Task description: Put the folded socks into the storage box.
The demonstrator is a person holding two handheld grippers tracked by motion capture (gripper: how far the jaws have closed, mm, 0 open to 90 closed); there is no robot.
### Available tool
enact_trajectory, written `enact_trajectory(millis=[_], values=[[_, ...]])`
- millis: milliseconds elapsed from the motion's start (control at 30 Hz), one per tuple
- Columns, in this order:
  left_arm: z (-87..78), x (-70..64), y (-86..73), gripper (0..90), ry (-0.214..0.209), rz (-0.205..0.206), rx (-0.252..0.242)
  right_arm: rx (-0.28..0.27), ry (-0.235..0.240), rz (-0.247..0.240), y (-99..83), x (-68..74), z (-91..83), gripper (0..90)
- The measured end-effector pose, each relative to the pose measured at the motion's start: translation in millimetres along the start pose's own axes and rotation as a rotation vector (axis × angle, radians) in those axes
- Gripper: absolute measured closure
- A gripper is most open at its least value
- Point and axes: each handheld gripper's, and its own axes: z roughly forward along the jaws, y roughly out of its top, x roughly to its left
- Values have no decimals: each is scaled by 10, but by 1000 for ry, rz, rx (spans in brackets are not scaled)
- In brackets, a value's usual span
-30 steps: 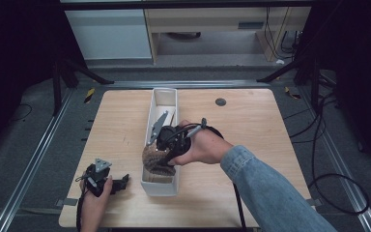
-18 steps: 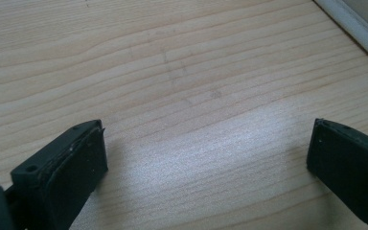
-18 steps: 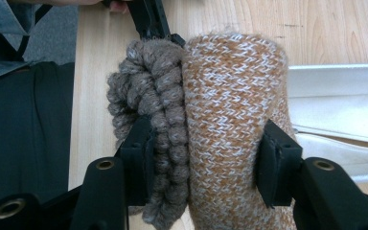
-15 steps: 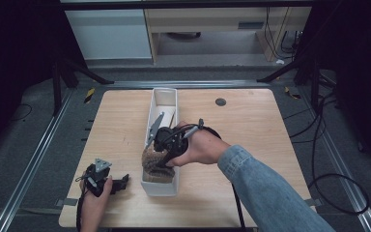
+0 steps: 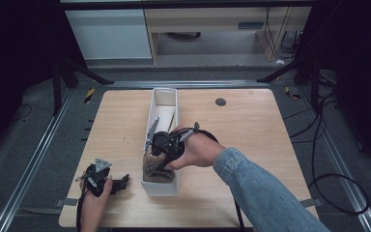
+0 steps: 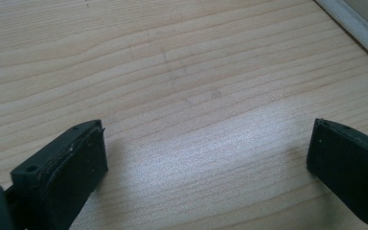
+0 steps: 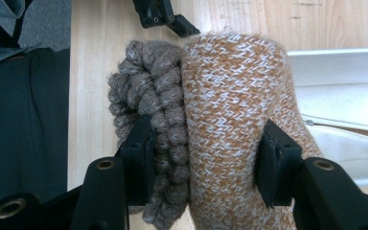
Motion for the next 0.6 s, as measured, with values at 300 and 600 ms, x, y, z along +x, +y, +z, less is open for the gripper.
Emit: enact_trajectory(millis=[300,600], values=[[2,-3,0,0,1,-4,-3,31,7,13,1,4,108,487],[2,-2,0,0,0,-4,-3,24,15,15,-31,-5,212,452]])
